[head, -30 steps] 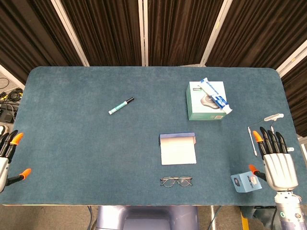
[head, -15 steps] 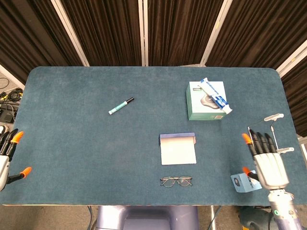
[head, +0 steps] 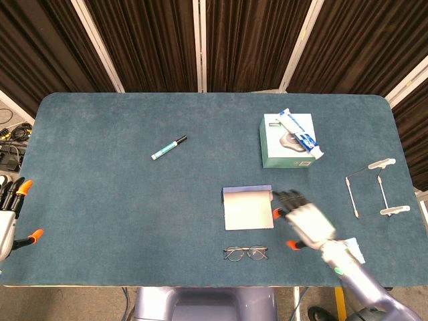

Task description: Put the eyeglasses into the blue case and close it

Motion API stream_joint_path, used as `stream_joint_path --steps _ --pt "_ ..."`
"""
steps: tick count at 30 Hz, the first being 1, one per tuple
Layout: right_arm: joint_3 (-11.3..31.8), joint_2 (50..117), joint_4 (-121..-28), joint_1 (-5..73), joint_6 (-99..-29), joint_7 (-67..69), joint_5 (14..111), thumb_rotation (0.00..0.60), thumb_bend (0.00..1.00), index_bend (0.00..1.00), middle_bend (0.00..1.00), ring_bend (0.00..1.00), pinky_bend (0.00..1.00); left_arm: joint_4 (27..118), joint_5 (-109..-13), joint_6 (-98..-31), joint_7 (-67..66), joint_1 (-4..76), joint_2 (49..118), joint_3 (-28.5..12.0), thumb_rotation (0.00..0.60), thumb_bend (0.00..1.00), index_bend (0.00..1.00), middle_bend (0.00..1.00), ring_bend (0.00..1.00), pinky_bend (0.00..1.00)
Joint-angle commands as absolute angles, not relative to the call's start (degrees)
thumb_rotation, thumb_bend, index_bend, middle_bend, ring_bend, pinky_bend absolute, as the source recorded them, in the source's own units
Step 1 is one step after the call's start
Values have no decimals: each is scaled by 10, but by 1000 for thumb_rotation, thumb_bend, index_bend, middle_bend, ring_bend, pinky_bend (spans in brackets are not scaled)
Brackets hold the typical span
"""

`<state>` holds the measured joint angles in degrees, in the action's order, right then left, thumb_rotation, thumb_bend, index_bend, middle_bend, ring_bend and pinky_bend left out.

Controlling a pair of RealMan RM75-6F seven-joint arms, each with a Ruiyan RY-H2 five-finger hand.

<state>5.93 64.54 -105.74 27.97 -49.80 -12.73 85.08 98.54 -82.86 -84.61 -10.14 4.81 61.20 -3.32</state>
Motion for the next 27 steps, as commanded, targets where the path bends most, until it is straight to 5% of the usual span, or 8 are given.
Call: stream_joint_path --steps 1,27 --pt "73 677 -1063 344 -424 -143 771 600 96 450 0 0 0 983 -822 -840 -105 51 615 -35 600 0 0 0 0 0" --pt "8 788 -1046 411 -446 -297 594 600 198 516 0 0 0 980 -815 -834 -112 57 620 -34 600 0 0 0 0 0"
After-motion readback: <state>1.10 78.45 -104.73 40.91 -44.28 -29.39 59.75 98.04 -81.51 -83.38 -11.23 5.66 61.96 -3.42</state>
